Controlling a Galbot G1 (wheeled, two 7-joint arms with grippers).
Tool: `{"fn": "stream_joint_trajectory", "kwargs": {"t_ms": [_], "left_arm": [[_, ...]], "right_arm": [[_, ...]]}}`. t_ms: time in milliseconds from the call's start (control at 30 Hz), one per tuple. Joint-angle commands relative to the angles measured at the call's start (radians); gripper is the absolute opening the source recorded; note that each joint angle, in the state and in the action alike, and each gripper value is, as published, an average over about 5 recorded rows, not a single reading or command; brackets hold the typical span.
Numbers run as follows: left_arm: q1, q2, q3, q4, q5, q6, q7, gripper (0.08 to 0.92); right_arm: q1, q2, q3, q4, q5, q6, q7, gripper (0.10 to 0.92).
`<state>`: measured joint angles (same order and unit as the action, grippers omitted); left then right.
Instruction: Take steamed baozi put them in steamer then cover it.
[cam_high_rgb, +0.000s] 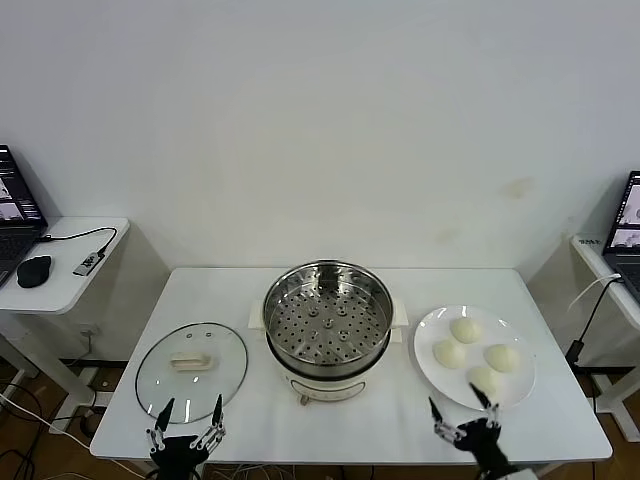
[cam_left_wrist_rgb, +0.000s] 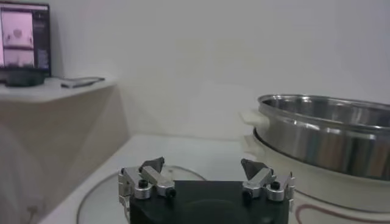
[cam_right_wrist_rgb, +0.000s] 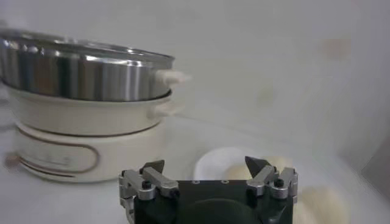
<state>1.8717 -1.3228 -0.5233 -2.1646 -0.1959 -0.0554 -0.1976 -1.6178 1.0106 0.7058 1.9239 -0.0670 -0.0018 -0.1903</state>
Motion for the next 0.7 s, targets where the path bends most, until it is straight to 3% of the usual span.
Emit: {"fn": "stream_joint_trajectory", "kwargs": {"t_ms": [33,167,333,700], "left_arm": [[-0.023,0.014,-0.022,-0.004,0.039,0.042,-0.014,0.823],[-0.033,0.016,-0.020,-0.003,0.035,0.046,-0.028,0.823],[-0.043,0.020,-0.021,0.001,0.035,0.046,-0.036,0.823],[-0.066,0.031,-0.032,0.015,0.037,0.062,-0.033,0.823]], "right_arm": [[0.212,-0.373,0.093,-0.049,-0.239,-0.196,-0.262,0.823],[0.354,-0.525,0.005,-0.129,-0.250,-0.213,-0.407,0.823],[0.671,-0.634,-0.306,-0.256,-0.225,-0.181,-0.573,0.823],[1.411,-0.587,-1.100,-0.574,-0.190,-0.168,-0.875,0.823]]}}
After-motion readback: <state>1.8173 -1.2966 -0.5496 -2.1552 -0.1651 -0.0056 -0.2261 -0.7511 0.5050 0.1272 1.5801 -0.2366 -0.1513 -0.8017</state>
